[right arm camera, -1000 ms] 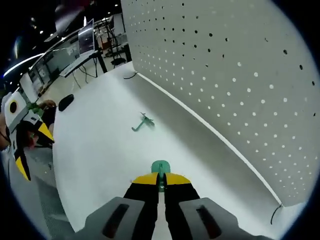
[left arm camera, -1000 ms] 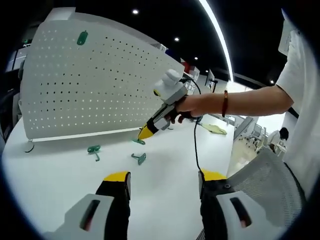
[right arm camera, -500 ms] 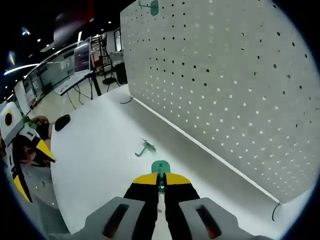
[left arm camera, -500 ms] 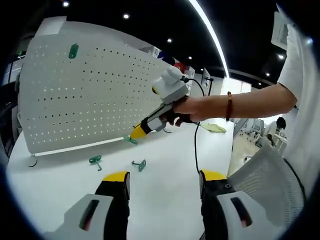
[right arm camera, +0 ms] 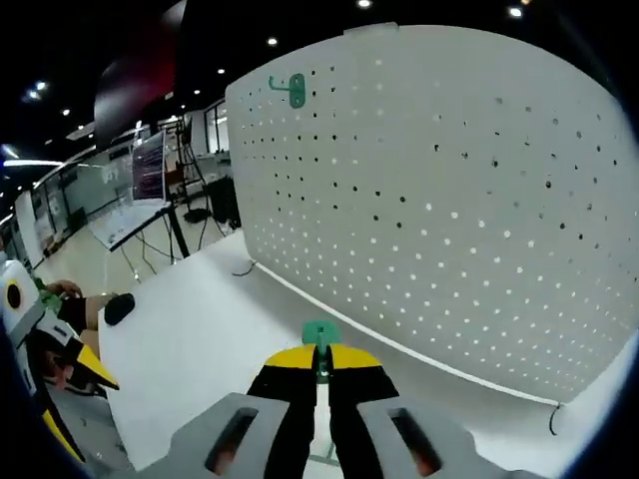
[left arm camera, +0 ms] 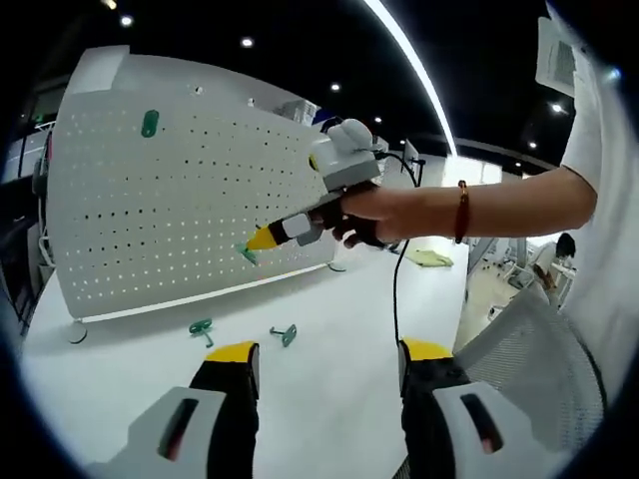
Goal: Insert the hook assembly into the mounting plate slot until the hook locks in place.
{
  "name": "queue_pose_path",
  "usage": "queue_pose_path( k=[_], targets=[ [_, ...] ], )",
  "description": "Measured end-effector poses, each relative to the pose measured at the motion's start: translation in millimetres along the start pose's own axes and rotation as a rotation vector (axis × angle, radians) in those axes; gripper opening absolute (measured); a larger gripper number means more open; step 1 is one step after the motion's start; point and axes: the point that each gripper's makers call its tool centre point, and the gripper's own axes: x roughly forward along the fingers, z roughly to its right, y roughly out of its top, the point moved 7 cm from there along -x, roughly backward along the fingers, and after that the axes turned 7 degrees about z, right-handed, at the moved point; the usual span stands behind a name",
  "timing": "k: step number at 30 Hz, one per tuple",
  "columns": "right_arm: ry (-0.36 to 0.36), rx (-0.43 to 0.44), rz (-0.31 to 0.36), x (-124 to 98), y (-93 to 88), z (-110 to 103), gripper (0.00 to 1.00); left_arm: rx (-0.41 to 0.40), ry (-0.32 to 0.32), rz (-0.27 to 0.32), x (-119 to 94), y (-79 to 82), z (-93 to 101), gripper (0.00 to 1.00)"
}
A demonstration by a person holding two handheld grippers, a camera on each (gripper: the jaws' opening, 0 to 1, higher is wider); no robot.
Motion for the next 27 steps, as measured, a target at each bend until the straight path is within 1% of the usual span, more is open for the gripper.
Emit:
queue_pose_path(
  k=[4,6,10,16,18,20,24,27],
  targets=[
    [-0.037,-0.057,0.017,0.8,9.2,-3.7,0.01,0.003,-0.001,0.005,-2.1,1.1,0.4,0.57],
    [-0.040,-0.039,0.030,1.3,13.1,-5.9,0.01,0.006,-0.002,0.009,-2.8,2.0,0.9,0.57],
    [-0.056,-0.038,0.048,2.3,20.1,-8.2,0.01,0.006,-0.003,0.021,-4.5,3.6,2.1,0.57],
    [-0.110,-0.031,0.117,2.3,38.9,-10.0,0.01,0.015,0.003,0.025,-8.8,3.8,1.5,0.57],
    [-0.127,-0.010,0.142,3.9,45.5,-10.7,0.01,0.014,0.005,0.030,-9.9,4.0,0.4,0.57],
    [-0.131,-0.003,0.169,5.6,51.5,-12.0,0.01,0.017,0.006,0.029,-11.0,4.2,-0.8,0.57],
    [-0.146,-0.006,0.192,9.3,62.8,-13.6,0.01,0.028,0.009,0.031,-14.2,6.1,-2.9,0.58],
    [-0.148,0.026,0.232,12.3,74.4,-15.1,0.01,0.028,0.027,0.035,-16.1,6.3,-5.7,0.60]
  ],
)
